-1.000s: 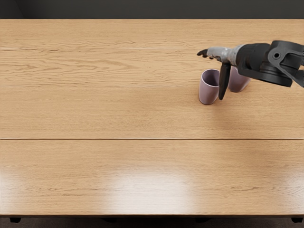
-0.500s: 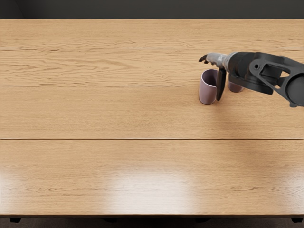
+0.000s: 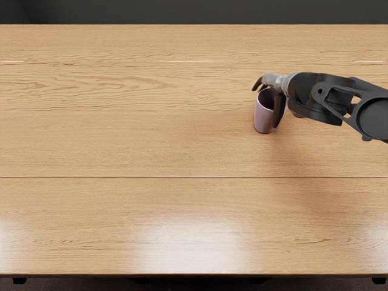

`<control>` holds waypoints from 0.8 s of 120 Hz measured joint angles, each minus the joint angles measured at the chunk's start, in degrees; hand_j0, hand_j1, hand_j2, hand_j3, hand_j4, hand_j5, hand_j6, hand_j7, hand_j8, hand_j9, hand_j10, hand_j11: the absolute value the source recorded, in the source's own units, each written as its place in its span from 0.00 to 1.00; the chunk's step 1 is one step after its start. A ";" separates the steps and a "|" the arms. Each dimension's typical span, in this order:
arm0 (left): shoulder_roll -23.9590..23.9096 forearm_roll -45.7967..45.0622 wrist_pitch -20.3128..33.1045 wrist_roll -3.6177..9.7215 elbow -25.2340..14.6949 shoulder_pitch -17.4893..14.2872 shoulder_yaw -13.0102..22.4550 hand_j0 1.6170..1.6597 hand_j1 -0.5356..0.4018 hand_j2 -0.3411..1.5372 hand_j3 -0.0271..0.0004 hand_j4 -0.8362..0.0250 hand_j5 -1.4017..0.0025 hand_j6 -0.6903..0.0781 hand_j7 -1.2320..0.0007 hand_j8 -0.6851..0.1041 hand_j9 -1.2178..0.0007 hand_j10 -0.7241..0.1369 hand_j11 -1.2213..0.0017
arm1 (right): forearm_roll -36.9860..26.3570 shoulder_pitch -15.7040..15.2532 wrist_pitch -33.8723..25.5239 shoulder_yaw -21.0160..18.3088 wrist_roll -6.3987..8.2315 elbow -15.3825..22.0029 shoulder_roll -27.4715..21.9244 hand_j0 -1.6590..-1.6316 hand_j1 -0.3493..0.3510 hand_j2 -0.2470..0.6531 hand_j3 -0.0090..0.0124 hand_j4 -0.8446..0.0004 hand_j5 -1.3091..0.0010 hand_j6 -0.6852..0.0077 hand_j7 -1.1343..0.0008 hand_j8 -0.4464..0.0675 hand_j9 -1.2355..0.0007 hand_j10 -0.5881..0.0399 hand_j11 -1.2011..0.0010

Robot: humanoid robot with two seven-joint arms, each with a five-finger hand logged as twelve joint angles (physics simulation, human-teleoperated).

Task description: Pick up cup and place in cup with right hand

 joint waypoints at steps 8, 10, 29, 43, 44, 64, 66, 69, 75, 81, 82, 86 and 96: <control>0.00 0.00 0.01 0.00 0.00 0.00 0.00 0.96 0.94 0.18 0.99 0.97 1.00 0.90 1.00 0.87 1.00 0.84 1.00 | 0.02 0.03 -0.84 -0.88 0.00 -0.36 0.07 0.04 0.43 0.22 0.42 0.70 0.75 0.62 0.71 0.37 0.74 0.53 0.73; 0.00 0.00 0.00 0.00 0.00 0.00 0.00 0.96 0.94 0.18 0.99 0.97 1.00 0.90 1.00 0.87 1.00 0.84 1.00 | 0.02 0.03 -0.98 -1.03 0.00 -0.42 0.08 0.04 0.43 0.22 0.42 0.70 0.75 0.62 0.71 0.37 0.73 0.53 0.73; 0.00 0.00 0.00 0.00 0.00 0.00 0.00 0.96 0.94 0.18 0.99 0.97 1.00 0.90 1.00 0.87 1.00 0.84 1.00 | 0.42 0.11 -1.61 -1.49 0.00 -0.66 0.04 0.04 0.49 0.21 0.42 0.65 0.71 0.57 0.67 0.30 0.70 0.47 0.69; 0.00 0.00 0.02 0.00 0.00 0.00 0.00 0.96 0.94 0.18 0.99 0.97 1.00 0.90 1.00 0.87 1.00 0.84 1.00 | 0.95 0.29 -1.69 -1.22 0.00 -0.55 -0.09 0.04 0.55 0.20 0.42 0.61 0.67 0.51 0.62 0.22 0.65 0.41 0.64; 0.00 0.00 0.02 0.00 0.00 0.00 0.00 0.96 0.94 0.18 0.99 0.97 1.00 0.90 1.00 0.87 1.00 0.84 1.00 | 0.98 0.31 -1.69 -1.20 0.00 -0.54 -0.10 0.04 0.56 0.20 0.42 0.60 0.67 0.50 0.62 0.22 0.65 0.41 0.64; 0.00 0.00 -0.02 0.00 0.00 0.00 0.00 0.96 0.94 0.18 0.98 0.97 1.00 0.90 1.00 0.87 1.00 0.84 1.00 | 1.35 0.46 -1.72 -0.88 0.00 -0.39 -0.21 0.10 0.56 0.17 0.42 0.55 0.62 0.51 0.57 0.18 0.60 0.34 0.59; 0.00 0.00 -0.01 0.00 0.00 0.00 0.00 0.96 0.94 0.18 0.98 0.97 1.00 0.90 1.00 0.87 1.00 0.84 1.00 | 1.37 0.47 -1.72 -0.87 0.00 -0.37 -0.22 0.10 0.56 0.17 0.42 0.55 0.62 0.51 0.56 0.18 0.59 0.33 0.58; 0.00 0.00 -0.01 0.00 0.00 0.00 0.00 0.96 0.94 0.18 0.98 0.97 1.00 0.90 1.00 0.87 1.00 0.84 1.00 | 1.41 0.47 -1.72 -0.84 0.00 -0.35 -0.24 0.11 0.56 0.17 0.41 0.54 0.61 0.51 0.56 0.18 0.59 0.32 0.58; 0.00 0.00 0.00 0.00 0.00 0.00 0.00 0.96 0.94 0.18 0.98 0.97 1.00 0.90 1.00 0.87 1.00 0.84 1.00 | 1.47 0.50 -1.73 -0.79 0.00 -0.31 -0.29 0.12 0.57 0.17 0.41 0.54 0.60 0.52 0.55 0.19 0.58 0.31 0.57; 0.00 0.00 -0.01 0.00 0.00 0.00 0.00 0.96 0.94 0.18 0.98 0.97 1.00 0.90 1.00 0.87 1.00 0.84 1.00 | 1.84 0.59 -1.71 -0.74 0.00 -0.16 -0.49 0.13 0.58 0.17 0.41 0.53 0.60 0.53 0.54 0.21 0.57 0.31 0.56; 0.00 0.00 0.00 0.00 0.00 0.00 0.00 0.96 0.94 0.18 0.98 0.97 1.00 0.90 1.00 0.87 1.00 0.84 1.00 | 1.93 0.61 -1.70 -0.74 0.00 -0.08 -0.57 0.13 0.58 0.17 0.41 0.53 0.60 0.53 0.54 0.21 0.57 0.30 0.56; 0.00 0.00 0.00 0.00 0.00 0.00 0.00 0.96 0.94 0.18 0.98 0.97 1.00 0.90 1.00 0.87 1.00 0.84 1.00 | 2.27 0.71 -1.69 -0.72 0.00 0.33 -0.97 0.14 0.58 0.17 0.41 0.53 0.59 0.53 0.54 0.22 0.57 0.30 0.56; 0.00 0.00 0.00 0.00 0.00 0.00 0.00 0.96 0.94 0.18 0.98 0.97 1.00 0.90 1.00 0.87 1.00 0.84 1.00 | 2.76 1.02 -1.54 -0.68 0.00 1.35 -1.95 0.14 0.59 0.18 0.41 0.52 0.59 0.54 0.53 0.23 0.56 0.29 0.55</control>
